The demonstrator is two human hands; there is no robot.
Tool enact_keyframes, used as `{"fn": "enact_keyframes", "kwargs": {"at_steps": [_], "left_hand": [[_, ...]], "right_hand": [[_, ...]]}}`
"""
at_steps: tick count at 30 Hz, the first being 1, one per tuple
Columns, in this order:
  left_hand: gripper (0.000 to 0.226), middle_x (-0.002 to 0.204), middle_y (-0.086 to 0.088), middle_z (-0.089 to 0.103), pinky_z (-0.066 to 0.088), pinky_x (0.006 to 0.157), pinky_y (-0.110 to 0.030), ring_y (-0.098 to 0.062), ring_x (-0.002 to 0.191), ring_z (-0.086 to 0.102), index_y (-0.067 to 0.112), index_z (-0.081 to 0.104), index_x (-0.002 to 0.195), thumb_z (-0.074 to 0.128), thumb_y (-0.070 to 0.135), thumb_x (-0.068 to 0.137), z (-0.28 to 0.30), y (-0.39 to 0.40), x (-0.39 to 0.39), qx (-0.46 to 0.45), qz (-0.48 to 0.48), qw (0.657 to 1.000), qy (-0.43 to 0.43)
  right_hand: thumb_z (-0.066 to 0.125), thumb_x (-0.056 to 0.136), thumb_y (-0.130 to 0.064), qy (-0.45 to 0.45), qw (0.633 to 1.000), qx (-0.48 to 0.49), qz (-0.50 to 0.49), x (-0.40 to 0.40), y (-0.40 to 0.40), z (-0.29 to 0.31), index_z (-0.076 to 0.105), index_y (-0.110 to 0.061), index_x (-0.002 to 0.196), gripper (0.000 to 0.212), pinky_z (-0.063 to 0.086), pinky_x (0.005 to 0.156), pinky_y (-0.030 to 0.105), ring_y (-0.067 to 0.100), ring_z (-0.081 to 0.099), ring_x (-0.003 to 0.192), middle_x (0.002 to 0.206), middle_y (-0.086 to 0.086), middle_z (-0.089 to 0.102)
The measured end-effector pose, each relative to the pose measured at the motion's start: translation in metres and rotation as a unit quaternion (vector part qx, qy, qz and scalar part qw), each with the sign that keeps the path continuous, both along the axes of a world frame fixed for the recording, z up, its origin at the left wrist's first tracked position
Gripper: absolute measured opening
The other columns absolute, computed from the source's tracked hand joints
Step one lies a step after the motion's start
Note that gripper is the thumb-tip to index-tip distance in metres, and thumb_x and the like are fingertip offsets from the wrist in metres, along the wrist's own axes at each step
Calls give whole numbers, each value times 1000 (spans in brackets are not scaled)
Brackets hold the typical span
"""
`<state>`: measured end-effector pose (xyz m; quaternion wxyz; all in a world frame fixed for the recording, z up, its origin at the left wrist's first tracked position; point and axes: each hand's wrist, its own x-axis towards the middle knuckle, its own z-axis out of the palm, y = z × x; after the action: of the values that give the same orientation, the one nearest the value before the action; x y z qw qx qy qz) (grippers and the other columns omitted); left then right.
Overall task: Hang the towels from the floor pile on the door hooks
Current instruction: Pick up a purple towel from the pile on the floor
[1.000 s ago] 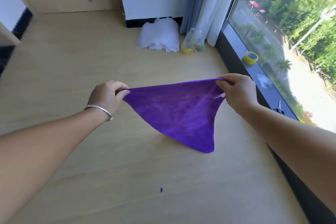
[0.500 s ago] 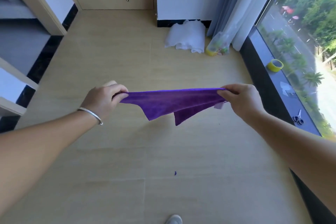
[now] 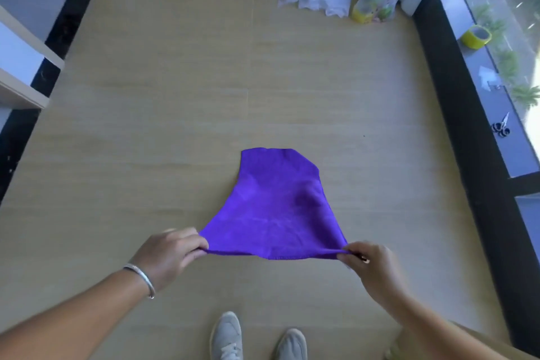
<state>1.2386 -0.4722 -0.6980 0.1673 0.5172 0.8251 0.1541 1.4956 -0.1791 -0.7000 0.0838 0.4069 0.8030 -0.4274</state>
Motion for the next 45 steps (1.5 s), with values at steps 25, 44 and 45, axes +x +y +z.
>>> {"fn": "enact_keyframes", "kwargs": {"at_steps": [25,44,45], "left_hand": [[7,82,8,56,44,63,-33,-22,78,58,25,69,91,62,23,90,-416,106,-106,-15,171,985,1],[74,153,-10,30,31,105,-63,-30,140,31,36,29,146,35,71,81,-492,91,-60,-210,-160,948,179],[75,158,-8,16,20,111,-61,-28,145,18,38,12,148,33,71,84,-495,102,-73,-213,-130,950,187]], "right_hand": [[64,89,-23,59,982,142,-110,-120,63,-411,73,-18,85,11,34,61,24,16,61,74,76,-4,69],[36,86,-67,-65,820,366,436,-112,48,-494,43,-28,143,70,27,113,52,29,36,139,151,7,38],[34,87,-66,-80,829,373,409,-126,53,-493,37,-29,146,70,23,116,51,29,28,143,154,8,33]]}}
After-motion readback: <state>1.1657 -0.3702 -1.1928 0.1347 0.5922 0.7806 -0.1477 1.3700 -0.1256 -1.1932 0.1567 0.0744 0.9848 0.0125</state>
